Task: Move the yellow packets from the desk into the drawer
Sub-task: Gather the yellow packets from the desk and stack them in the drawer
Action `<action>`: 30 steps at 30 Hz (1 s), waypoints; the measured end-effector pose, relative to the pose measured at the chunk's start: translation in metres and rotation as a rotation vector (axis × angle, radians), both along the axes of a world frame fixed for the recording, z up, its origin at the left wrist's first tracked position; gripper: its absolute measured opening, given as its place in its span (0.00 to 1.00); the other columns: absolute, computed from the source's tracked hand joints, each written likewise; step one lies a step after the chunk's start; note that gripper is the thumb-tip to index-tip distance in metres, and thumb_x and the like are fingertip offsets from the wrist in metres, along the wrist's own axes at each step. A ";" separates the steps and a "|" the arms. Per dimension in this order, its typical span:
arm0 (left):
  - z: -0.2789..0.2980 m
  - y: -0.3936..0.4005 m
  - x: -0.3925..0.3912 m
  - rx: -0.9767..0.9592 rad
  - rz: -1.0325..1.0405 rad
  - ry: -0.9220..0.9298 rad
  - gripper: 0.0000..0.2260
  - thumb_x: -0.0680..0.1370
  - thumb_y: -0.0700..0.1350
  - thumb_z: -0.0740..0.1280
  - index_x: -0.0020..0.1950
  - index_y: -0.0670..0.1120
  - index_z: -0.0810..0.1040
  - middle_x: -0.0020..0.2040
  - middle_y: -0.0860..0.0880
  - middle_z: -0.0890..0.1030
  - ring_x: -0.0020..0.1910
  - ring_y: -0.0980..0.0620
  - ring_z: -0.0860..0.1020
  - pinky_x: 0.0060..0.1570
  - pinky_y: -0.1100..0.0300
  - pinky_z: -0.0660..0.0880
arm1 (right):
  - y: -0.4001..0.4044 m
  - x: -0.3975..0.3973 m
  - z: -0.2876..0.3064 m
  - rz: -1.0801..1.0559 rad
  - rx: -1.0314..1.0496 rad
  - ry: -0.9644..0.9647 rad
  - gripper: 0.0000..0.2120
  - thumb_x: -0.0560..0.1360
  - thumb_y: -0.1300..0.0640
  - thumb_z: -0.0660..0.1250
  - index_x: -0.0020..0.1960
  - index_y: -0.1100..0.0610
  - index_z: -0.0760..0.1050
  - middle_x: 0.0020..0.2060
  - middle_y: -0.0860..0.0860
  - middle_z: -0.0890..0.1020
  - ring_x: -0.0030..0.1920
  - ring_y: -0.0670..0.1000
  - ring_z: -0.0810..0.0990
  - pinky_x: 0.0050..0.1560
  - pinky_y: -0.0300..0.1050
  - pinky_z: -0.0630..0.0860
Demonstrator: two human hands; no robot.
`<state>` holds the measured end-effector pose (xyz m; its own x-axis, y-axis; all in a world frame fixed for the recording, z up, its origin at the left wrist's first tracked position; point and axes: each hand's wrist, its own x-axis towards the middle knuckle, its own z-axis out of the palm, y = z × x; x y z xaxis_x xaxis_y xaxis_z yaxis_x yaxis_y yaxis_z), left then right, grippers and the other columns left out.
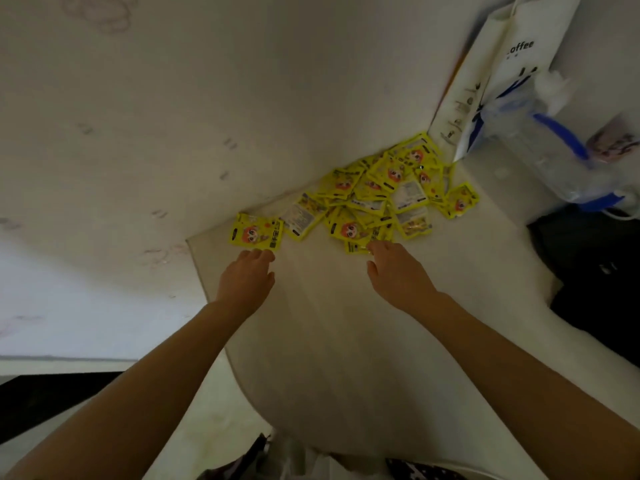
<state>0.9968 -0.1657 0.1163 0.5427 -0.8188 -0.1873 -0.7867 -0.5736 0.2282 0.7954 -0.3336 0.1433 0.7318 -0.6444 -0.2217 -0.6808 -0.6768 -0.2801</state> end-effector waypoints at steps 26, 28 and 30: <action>-0.052 -0.073 0.107 0.198 -0.072 -0.045 0.25 0.76 0.53 0.67 0.70 0.45 0.68 0.68 0.45 0.72 0.69 0.45 0.67 0.61 0.50 0.71 | -0.146 0.161 -0.049 -0.447 0.304 -0.056 0.23 0.73 0.40 0.63 0.45 0.61 0.73 0.43 0.57 0.78 0.50 0.60 0.80 0.42 0.48 0.74; -0.053 -0.070 0.106 0.191 -0.063 -0.051 0.25 0.75 0.53 0.68 0.70 0.45 0.69 0.66 0.46 0.73 0.67 0.44 0.68 0.60 0.50 0.71 | -0.143 0.168 -0.052 -0.500 0.289 -0.007 0.33 0.69 0.34 0.63 0.58 0.62 0.72 0.54 0.59 0.76 0.59 0.62 0.77 0.53 0.55 0.77; -0.052 -0.066 0.105 0.192 -0.061 -0.067 0.26 0.74 0.52 0.69 0.69 0.45 0.70 0.64 0.45 0.74 0.64 0.43 0.71 0.59 0.50 0.71 | -0.139 0.174 -0.055 -0.501 0.226 0.066 0.41 0.70 0.35 0.65 0.70 0.63 0.62 0.66 0.60 0.70 0.66 0.63 0.70 0.62 0.59 0.71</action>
<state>1.1018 -0.2320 0.0647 0.5093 -0.8034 -0.3085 -0.8312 -0.5521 0.0657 0.9691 -0.4725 0.0882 0.3282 -0.8412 -0.4297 -0.9249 -0.1938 -0.3271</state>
